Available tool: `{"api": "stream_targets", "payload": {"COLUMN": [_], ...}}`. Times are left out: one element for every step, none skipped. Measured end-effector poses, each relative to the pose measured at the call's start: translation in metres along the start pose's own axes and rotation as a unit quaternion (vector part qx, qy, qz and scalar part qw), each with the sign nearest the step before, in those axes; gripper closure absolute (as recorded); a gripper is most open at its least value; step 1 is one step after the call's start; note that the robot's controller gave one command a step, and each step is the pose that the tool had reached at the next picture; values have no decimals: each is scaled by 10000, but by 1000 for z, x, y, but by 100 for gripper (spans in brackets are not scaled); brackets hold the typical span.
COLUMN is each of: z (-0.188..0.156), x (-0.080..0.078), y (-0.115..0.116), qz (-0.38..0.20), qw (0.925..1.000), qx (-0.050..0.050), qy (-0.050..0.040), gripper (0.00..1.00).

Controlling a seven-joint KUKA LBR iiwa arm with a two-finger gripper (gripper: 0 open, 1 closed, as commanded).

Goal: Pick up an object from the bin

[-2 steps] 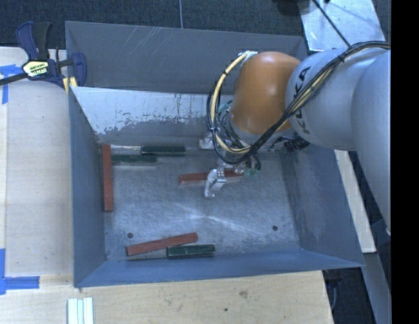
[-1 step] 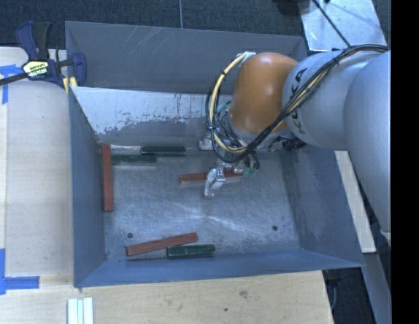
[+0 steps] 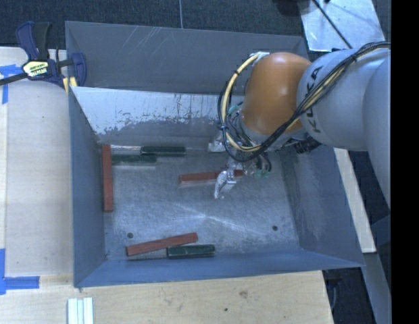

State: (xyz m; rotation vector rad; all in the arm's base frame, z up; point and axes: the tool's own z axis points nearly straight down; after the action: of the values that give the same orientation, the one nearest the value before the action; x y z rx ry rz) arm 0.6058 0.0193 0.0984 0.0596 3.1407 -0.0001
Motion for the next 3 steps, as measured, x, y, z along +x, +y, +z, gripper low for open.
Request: {"api": "stream_targets", "payload": {"z": [21,19,19], "x": [1,-7,-7], "y": [1,17,17], "qz": [308,-411,-409], "qw": [9995,9990,9991], "qx": [-3,12,12], "qy": [-11,-150,-150], "gripper": [0,100,100]}}
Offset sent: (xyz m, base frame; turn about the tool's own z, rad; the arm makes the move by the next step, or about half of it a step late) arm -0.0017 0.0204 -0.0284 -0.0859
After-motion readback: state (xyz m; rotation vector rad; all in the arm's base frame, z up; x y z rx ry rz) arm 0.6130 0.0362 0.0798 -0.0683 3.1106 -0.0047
